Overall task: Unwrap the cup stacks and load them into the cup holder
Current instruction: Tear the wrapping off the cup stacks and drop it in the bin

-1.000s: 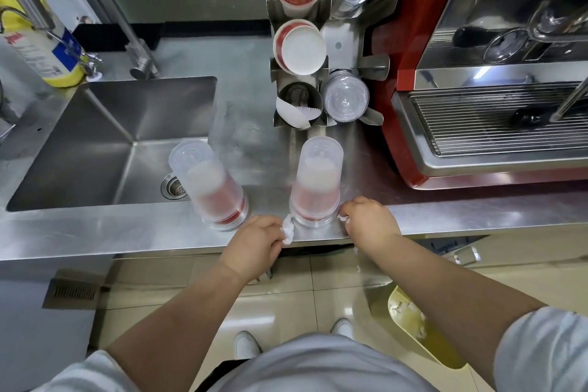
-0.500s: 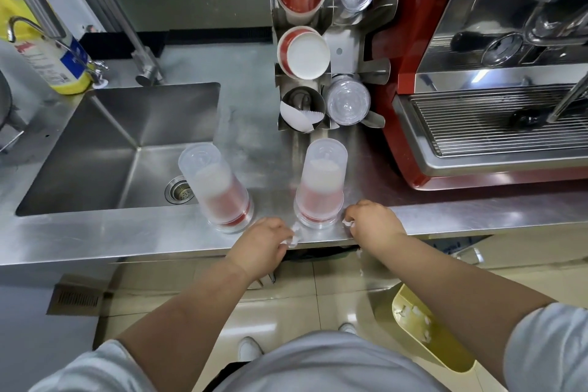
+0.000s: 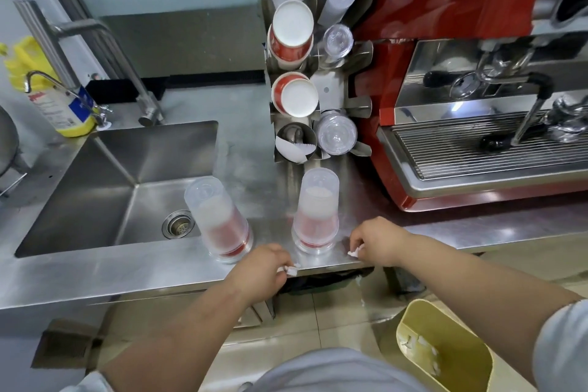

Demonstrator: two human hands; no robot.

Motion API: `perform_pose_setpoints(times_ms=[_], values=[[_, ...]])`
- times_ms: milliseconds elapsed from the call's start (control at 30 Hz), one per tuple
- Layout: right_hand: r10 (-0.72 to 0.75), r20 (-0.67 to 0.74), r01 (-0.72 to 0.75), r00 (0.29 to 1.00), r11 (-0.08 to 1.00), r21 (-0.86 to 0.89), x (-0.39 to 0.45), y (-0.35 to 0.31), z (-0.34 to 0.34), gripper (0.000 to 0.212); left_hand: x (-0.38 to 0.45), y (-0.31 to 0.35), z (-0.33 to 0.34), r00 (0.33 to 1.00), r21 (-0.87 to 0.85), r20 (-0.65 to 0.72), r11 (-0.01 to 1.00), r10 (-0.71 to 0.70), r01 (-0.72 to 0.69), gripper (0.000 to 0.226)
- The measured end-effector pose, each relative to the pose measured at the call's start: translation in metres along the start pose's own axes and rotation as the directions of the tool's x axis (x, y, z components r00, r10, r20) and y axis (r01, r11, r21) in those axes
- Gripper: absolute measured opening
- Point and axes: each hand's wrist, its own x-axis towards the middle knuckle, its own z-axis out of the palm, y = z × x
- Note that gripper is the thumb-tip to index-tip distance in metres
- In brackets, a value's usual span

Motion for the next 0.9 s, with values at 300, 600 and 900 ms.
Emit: perform_pose_setpoints(times_ms=[300,600,900], values=[[0.02,0.018,-0.019,1.0,1.0,-0.012,-0.011,-0.01,-0.033,0.026,0.005,0.014,-0.029,0.993,0.024,0.01,0.992,0.121,-0.121,0.029],[0.074,-0.13,-0.071,0.989,0.997,0.033,-0.043,-0.033,-0.05,0.032,0.003,0.02,-0.054,0.952,-0.023,-0.065,0.954,0.298,-0.3,0.031],[0.117,-0.22,-0.111,0.968,0.993,0.036,-0.073,-0.036,-0.052,0.032,0.011,0.058,-0.074,0.9,0.001,-0.047,0.901,0.434,-0.435,0.026]])
